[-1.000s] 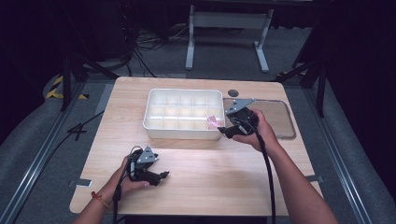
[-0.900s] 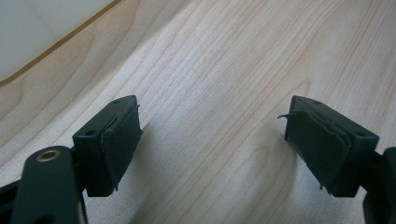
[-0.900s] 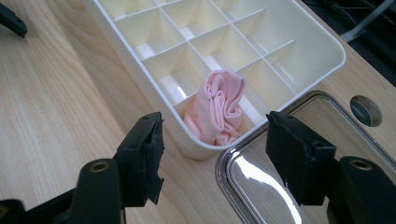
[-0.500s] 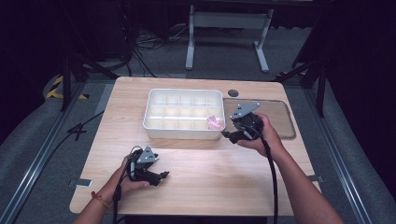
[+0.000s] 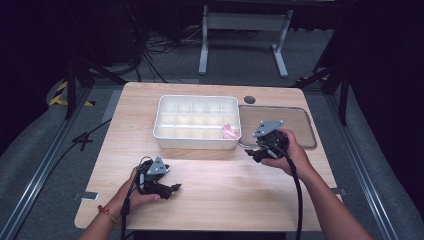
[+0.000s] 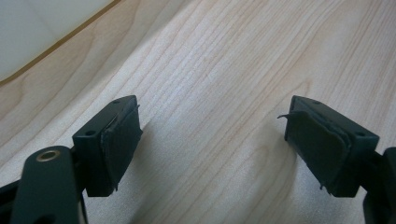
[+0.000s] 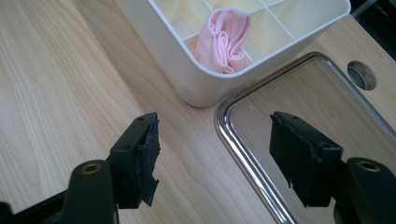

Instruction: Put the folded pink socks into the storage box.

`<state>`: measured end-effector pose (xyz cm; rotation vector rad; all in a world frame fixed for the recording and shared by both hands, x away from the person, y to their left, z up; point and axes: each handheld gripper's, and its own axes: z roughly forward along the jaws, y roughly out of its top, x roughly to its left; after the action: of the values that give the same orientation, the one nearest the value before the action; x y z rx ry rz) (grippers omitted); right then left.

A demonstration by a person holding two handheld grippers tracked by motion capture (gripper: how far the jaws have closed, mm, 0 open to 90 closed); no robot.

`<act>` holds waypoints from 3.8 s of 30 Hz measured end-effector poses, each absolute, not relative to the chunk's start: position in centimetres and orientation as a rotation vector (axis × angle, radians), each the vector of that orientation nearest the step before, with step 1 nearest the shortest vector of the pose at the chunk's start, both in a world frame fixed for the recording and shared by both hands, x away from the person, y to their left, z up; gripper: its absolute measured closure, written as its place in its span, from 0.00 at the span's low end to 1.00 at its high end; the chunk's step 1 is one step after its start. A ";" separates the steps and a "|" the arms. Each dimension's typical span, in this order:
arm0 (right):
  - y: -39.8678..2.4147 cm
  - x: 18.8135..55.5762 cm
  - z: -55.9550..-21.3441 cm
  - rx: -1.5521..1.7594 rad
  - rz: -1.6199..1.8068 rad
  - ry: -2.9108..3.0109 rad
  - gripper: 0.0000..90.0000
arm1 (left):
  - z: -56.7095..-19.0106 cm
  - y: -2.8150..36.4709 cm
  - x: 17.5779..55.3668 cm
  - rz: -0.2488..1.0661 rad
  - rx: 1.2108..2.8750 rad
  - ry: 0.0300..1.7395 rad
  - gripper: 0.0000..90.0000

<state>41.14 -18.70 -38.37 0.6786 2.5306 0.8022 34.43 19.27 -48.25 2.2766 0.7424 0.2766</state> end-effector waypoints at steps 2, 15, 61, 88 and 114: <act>-18.9 40.8 -38.6 0.679 0.807 2.537 0.38 | -48.3 19.3 34.4 0.279 2.273 0.743 0.21; -20.9 38.5 -40.2 0.699 0.821 2.527 0.37 | -48.2 19.3 34.4 0.276 2.277 0.743 0.21; -31.9 33.3 -47.9 0.982 0.997 2.446 0.32 | -48.2 19.3 34.5 0.278 2.277 0.743 0.20; -32.7 33.0 -48.7 1.062 1.074 2.377 0.27 | -48.3 19.2 34.5 0.280 2.277 0.742 0.19; -32.8 33.0 -48.6 1.065 1.076 2.377 0.28 | -48.3 19.0 34.6 0.276 2.278 0.736 0.17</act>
<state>33.00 -32.76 -48.65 1.0648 2.3766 1.0759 34.62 19.04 -48.32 2.2777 0.7363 0.2762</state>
